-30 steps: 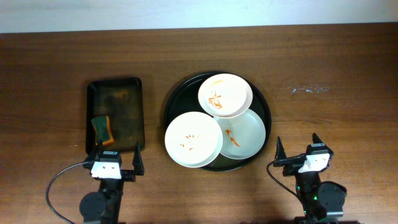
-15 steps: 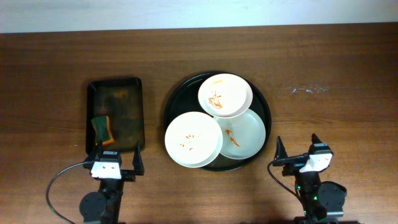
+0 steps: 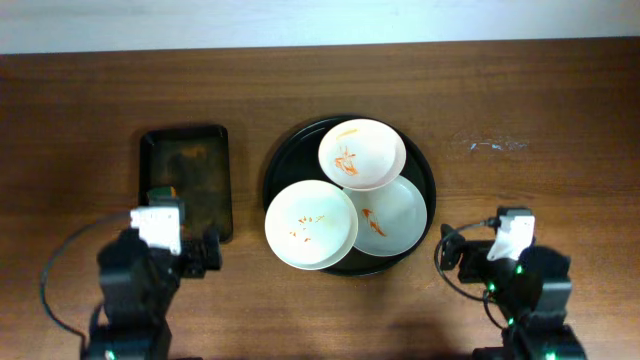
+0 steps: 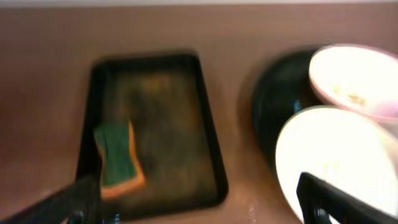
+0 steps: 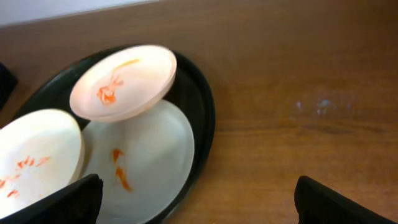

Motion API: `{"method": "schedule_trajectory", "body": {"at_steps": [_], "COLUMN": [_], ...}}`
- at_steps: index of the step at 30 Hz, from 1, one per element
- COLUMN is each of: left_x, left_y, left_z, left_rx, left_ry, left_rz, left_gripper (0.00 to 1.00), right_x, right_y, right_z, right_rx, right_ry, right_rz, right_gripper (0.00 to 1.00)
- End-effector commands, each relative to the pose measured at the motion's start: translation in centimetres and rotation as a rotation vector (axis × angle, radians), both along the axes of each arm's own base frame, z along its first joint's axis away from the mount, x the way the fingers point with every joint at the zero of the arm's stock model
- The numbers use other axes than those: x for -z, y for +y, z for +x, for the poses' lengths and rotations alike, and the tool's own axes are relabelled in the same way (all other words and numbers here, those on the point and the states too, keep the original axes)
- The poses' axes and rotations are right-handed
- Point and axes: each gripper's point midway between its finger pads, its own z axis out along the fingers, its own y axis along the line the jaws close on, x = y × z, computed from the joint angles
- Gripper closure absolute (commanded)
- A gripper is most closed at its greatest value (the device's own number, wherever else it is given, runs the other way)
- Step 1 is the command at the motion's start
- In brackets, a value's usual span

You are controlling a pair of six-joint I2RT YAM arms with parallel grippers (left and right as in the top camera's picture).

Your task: Clean dirty plates on tray and stack at the side

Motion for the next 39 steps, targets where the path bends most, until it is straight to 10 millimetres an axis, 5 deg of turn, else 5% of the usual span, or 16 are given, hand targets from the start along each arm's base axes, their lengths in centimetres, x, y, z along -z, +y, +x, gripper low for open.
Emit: {"method": "schedule_trajectory", "body": {"at_steps": [1,5,11,14,17,23,32,39], "left_x": [-1.2,-1.1,-1.5,2.1,6.5,12.0,16.6,17.9], "left_y": [0.1,-0.1,0.4,4.0,5.0,7.8,9.1,9.7], "left_z": [0.8,0.7,2.9,6.0,7.6,8.7,8.8,8.9], "left_rx": [-0.003,0.008,-0.055,-0.219,-0.257,-0.386,-0.434,-0.447], "left_ry": [0.127,0.314,0.266,0.364,0.482,0.590,0.685,0.703], "left_rz": [-0.006,-0.027,-0.057,0.057,0.097,-0.031,-0.050,-0.055], "left_gripper": [0.01,0.01,0.01,0.01,0.05,0.17,0.18,0.42], "right_x": [-2.5,-2.1,-2.1,-2.0,-1.8,-0.9,-0.6,-0.6], "right_y": [0.1,0.2,1.4,1.5,1.5,1.5,1.5,1.5], "right_z": [0.6,0.8,0.9,0.8,0.6,0.7,0.7,0.7], "right_rx": [-0.005,-0.006,-0.064,-0.065,-0.064,-0.063,-0.063,-0.063], "right_ry": [0.074,0.266,0.271,0.278,0.289,0.332,0.343,0.343], "right_rz": [0.010,0.015,0.062,0.063,0.064,0.066,0.066,0.066], "right_gripper": [0.01,0.01,0.02,0.02,0.01,0.01,0.01,0.01]}}
